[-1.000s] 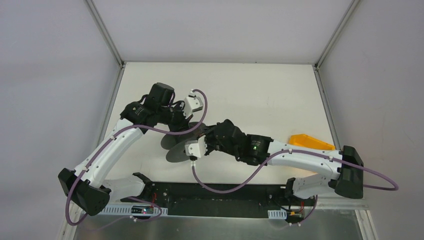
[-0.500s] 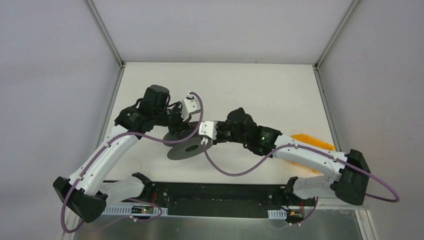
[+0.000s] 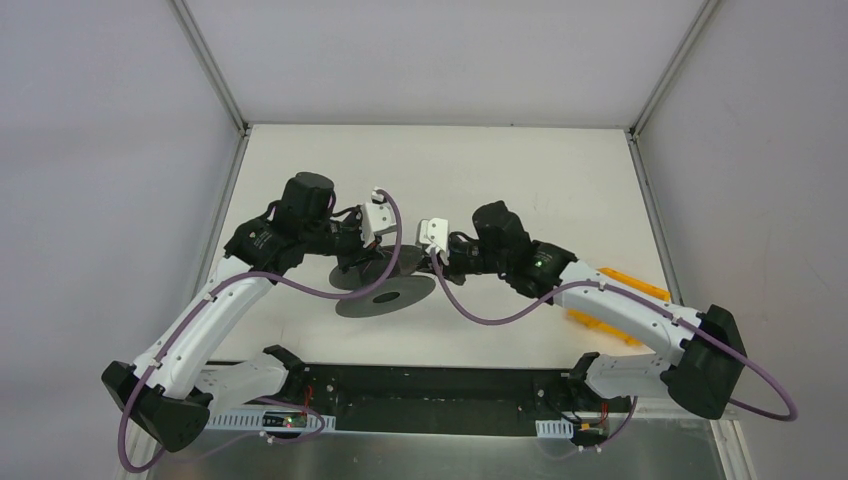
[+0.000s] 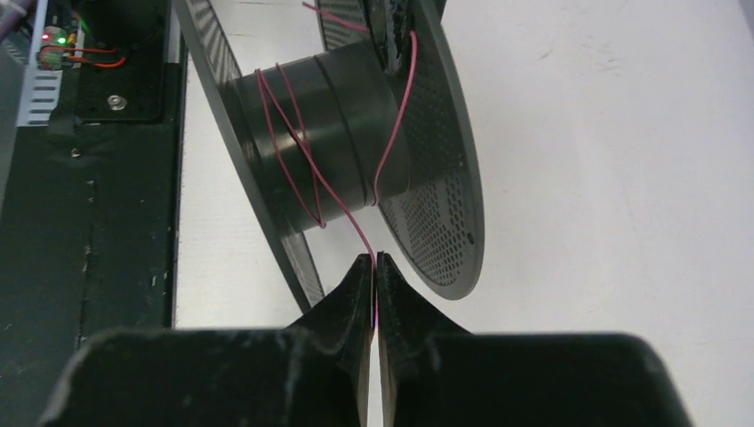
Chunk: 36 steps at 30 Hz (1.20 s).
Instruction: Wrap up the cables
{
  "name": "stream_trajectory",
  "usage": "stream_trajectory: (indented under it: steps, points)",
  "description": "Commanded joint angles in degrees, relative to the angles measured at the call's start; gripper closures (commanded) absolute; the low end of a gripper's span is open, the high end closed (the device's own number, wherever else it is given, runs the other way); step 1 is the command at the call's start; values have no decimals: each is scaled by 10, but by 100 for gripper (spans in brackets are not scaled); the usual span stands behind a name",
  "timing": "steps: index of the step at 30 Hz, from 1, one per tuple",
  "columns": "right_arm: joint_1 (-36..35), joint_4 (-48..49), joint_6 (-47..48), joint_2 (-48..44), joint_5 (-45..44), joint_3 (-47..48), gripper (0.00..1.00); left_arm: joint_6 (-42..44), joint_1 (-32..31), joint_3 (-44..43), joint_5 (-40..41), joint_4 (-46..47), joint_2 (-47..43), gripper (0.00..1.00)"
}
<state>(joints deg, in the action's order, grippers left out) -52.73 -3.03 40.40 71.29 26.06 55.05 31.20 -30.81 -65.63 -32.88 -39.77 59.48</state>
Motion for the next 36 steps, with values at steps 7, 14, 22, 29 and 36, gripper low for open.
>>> stream_trajectory:
  steps: [7,14,22,29,36]
  points:
    - [19,-58,-22,9,81,32,88,25,-3,7,-54,18,-13,100]
    - [19,-51,-20,18,81,31,86,35,-3,9,-76,18,-20,100]
    - [19,-18,-27,2,83,6,84,45,-3,15,-90,18,-30,100]
    - [19,61,-43,-9,109,-46,90,52,-3,18,-124,23,-38,100]
    - [19,118,-70,-3,139,-58,92,52,-3,19,-139,31,-41,100]
